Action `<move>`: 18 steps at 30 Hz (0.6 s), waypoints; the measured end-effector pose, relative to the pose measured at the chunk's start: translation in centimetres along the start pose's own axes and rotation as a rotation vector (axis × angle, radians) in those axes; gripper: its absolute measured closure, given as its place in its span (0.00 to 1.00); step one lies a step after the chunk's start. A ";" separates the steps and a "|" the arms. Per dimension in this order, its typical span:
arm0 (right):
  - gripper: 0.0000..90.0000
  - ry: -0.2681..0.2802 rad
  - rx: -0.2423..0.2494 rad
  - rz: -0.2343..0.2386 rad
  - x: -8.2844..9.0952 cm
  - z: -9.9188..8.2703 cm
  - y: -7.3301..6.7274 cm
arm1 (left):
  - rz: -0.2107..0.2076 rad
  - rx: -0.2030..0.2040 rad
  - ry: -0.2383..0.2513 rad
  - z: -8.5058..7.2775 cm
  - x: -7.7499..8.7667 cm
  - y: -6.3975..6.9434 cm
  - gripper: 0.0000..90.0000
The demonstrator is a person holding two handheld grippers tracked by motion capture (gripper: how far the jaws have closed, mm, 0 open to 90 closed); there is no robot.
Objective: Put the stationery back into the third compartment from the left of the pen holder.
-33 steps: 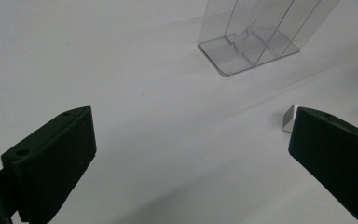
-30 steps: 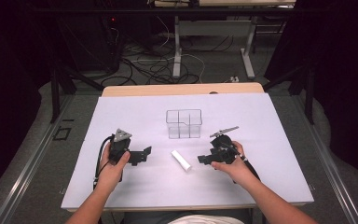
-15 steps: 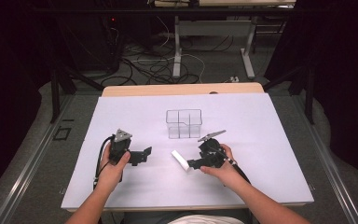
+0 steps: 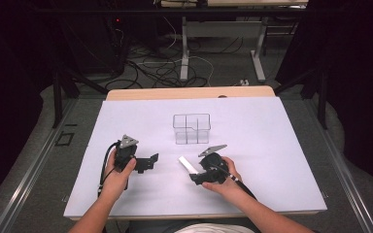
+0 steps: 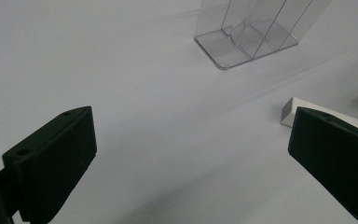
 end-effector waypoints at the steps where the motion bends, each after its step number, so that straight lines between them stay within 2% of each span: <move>1: 0.40 -0.011 0.010 -0.007 0.0 -0.1 0.0 | -0.001 -0.003 0.003 0.0 0.0 0.0 0.01; 6: 0.45 -0.019 0.026 -0.020 -0.4 -0.5 -0.4 | -0.002 -0.001 -0.001 0.0 -0.1 0.0 0.01; 9: 0.50 -0.012 0.049 -0.045 -0.7 -0.7 -0.7 | -0.001 -0.002 -0.003 0.0 0.0 0.0 0.01; 15: 0.58 -0.007 0.055 -0.076 -0.8 -0.6 -0.8 | -0.002 -0.004 -0.010 -0.1 -0.2 0.0 0.01; 16: 0.58 0.001 0.077 -0.078 -0.8 -0.6 -0.7 | -0.003 -0.005 -0.010 -0.1 -0.2 0.0 0.01; 18: 0.59 0.000 0.071 -0.088 -0.8 -0.6 -0.8 | -0.004 -0.007 -0.008 -0.1 -0.2 0.0 0.01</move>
Point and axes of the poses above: each handheld gripper's, and its own axes: x roughly backward along the jaws, z roughly out of its top, y roughly to its right, the point moved 2 cm from there along -x, roughly forward along the jaws, and after that the axes turned 3 degrees about -z, right-handed, at the moved point
